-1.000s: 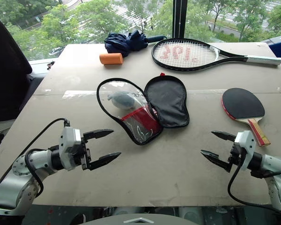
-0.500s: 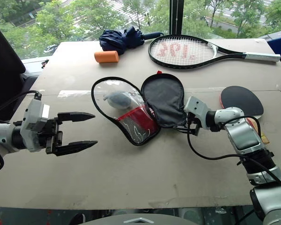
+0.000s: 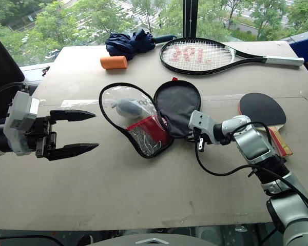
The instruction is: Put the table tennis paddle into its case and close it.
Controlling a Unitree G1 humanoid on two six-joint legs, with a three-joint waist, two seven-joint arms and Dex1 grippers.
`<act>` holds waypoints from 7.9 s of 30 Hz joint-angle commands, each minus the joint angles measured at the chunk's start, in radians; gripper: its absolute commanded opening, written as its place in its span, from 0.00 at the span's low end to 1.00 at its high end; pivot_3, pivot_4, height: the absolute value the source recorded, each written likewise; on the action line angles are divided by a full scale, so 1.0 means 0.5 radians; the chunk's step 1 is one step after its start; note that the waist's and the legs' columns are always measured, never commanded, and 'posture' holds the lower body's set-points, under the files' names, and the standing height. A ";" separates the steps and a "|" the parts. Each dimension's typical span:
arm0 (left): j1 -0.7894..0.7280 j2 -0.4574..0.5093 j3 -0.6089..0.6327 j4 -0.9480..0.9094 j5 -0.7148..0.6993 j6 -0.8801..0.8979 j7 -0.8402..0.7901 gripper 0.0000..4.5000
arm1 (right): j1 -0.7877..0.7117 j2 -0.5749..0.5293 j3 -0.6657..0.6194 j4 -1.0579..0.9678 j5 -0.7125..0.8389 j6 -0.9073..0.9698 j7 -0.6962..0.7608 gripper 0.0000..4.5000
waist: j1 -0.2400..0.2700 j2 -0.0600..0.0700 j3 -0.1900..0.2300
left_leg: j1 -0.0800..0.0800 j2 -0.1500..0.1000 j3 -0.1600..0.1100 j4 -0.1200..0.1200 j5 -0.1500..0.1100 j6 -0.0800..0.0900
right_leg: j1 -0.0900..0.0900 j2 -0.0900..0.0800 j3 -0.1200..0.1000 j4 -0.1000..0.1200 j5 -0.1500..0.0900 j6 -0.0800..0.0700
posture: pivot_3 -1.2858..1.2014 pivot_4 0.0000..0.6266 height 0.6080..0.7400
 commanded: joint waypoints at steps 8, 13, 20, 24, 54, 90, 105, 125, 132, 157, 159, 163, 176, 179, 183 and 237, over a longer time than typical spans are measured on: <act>-0.105 0.051 -0.029 -0.106 -0.128 0.113 -0.103 1.00 | 0.394 -0.355 -0.091 -0.709 0.142 0.107 0.137 0.01 | 0.010 0.000 0.000 | -0.002 0.000 0.000 0.001 0.000 0.000 | 0.000 0.000 -0.001 0.000 0.000 0.000 | 0.52 0.24 0.89; -0.180 0.057 -0.064 -0.093 -0.131 0.140 -0.112 1.00 | 0.573 -0.489 -0.152 -0.854 0.164 0.139 0.117 0.01 | 0.010 0.000 0.000 | -0.001 0.001 0.001 0.001 0.000 0.000 | 0.000 0.000 0.000 0.002 0.000 0.000 | 0.52 0.24 0.89; -0.246 0.057 -0.133 -0.026 -0.070 0.147 -0.142 1.00 | 0.744 -0.608 -0.249 -1.020 0.201 0.291 0.017 0.01 | 0.013 -0.001 0.000 | -0.001 0.001 0.002 0.002 0.000 0.000 | 0.000 0.000 0.000 0.002 0.000 0.000 | 0.52 0.24 0.89; -0.325 0.036 -0.210 -0.007 -0.078 0.135 -0.159 1.00 | 0.805 -0.614 -0.366 -1.122 0.312 0.434 -0.034 0.21 | 0.014 -0.001 0.000 | -0.001 0.001 0.002 0.002 0.000 0.000 | 0.000 0.000 0.001 0.001 0.000 0.000 | 0.52 0.24 0.89; -0.861 0.038 -0.428 0.139 -0.090 0.174 -0.308 1.00 | 0.718 -0.599 -1.383 -0.080 0.450 1.225 -0.908 0.86 | 0.004 -0.002 0.001 | 0.000 0.002 0.009 0.004 0.000 0.001 | 0.002 0.000 0.005 0.005 0.000 0.000 | 0.52 0.24 0.89; -0.726 0.084 -0.348 0.395 0.127 0.001 -0.361 1.00 | 0.304 0.572 -0.941 -1.413 1.392 2.217 -2.214 0.17 | -0.049 -0.007 0.000 | -0.006 0.001 0.003 0.009 0.001 0.000 | -0.006 -0.001 0.000 0.014 0.001 0.000 | 0.52 0.24 0.89; -0.768 0.088 -0.371 0.398 0.128 0.015 -0.359 1.00 | 0.372 0.627 -0.849 -1.300 1.778 2.217 -2.820 0.17 | -0.053 -0.006 0.000 | -0.001 0.002 0.010 0.007 0.001 -0.001 | -0.008 -0.002 -0.001 0.020 0.001 0.000 | 0.52 0.24 0.89; -0.441 0.042 -0.204 0.289 0.022 0.130 -0.361 1.00 | 0.356 0.372 -1.167 -1.463 1.939 1.930 -2.221 0.97 | -0.053 -0.005 0.000 | -0.001 0.001 0.013 0.007 0.001 0.000 | -0.008 -0.002 0.000 0.021 0.000 0.000 | 0.52 0.24 0.89; 0.245 -0.080 0.070 0.207 0.041 0.156 -0.391 1.00 | 1.072 -0.066 -1.292 -1.291 1.391 0.580 -0.962 0.97 | -0.048 -0.005 0.000 | 0.001 0.003 0.014 0.007 0.000 0.001 | -0.007 -0.003 -0.004 0.020 0.001 0.000 | 0.52 0.24 0.89; -0.515 -0.925 -1.041 0.789 1.133 -1.067 0.258 1.00 | 1.643 -0.215 -1.687 -0.486 1.157 -0.825 0.337 0.97 | 0.066 -0.002 -0.005 | 0.011 0.003 0.012 0.012 0.000 0.000 | 0.009 -0.004 -0.003 0.018 0.003 -0.003 | 0.52 0.24 0.89; -0.687 -1.061 -1.111 0.842 1.132 -1.112 0.264 1.00 | 1.638 -0.207 -1.724 -0.493 1.185 -0.808 0.299 0.97 | 0.066 -0.004 -0.006 | 0.009 0.003 0.010 0.016 0.000 0.000 | 0.009 -0.004 -0.005 0.018 0.004 -0.003 | 0.52 0.24 0.89; -1.012 -1.340 -1.188 0.983 1.067 -1.072 0.321 1.00 | 1.658 -0.195 -1.764 -0.530 1.223 -0.775 0.248 0.97 | 0.058 -0.004 -0.006 | 0.008 0.002 0.012 0.018 0.000 0.001 | 0.009 -0.004 -0.004 0.018 0.004 -0.002 | 0.52 0.24 0.89; -1.368 -1.538 -1.040 1.208 0.948 -0.872 0.515 1.00 | 1.707 -0.140 -1.785 -0.727 1.340 -0.629 -0.005 0.97 | 0.004 -0.011 -0.004 | -0.002 0.002 0.013 0.033 -0.001 0.002 | -0.002 -0.002 -0.004 0.033 0.004 -0.001 | 0.52 0.24 0.89; -1.201 -1.258 -0.964 0.800 0.683 -0.532 0.282 1.00 | 1.522 -0.141 -1.574 -0.806 1.289 -0.407 -0.259 0.97 | -0.016 -0.010 -0.004 | -0.002 0.003 0.012 0.034 -0.001 0.002 | -0.002 -0.002 -0.003 0.033 0.004 -0.001 | 0.52 0.24 0.89; -0.990 -0.834 -0.909 0.426 0.513 -0.254 0.055 1.00 | 1.213 -0.147 -1.273 -0.754 1.124 -0.194 -0.475 0.97 | -0.030 -0.007 -0.005 | -0.001 0.004 0.011 0.031 -0.002 0.001 | -0.002 -0.001 0.000 0.032 0.004 -0.002 | 0.52 0.24 0.89; -0.914 -0.198 -0.749 0.129 0.255 0.007 -0.070 1.00 | 1.053 1.065 -1.883 -1.439 1.584 2.067 -1.830 0.01 | 0.003 -0.007 0.000 | 0.004 0.003 0.016 0.011 0.000 -0.001 | -0.007 -0.002 0.003 0.029 0.004 -0.002 | 0.52 0.24 0.89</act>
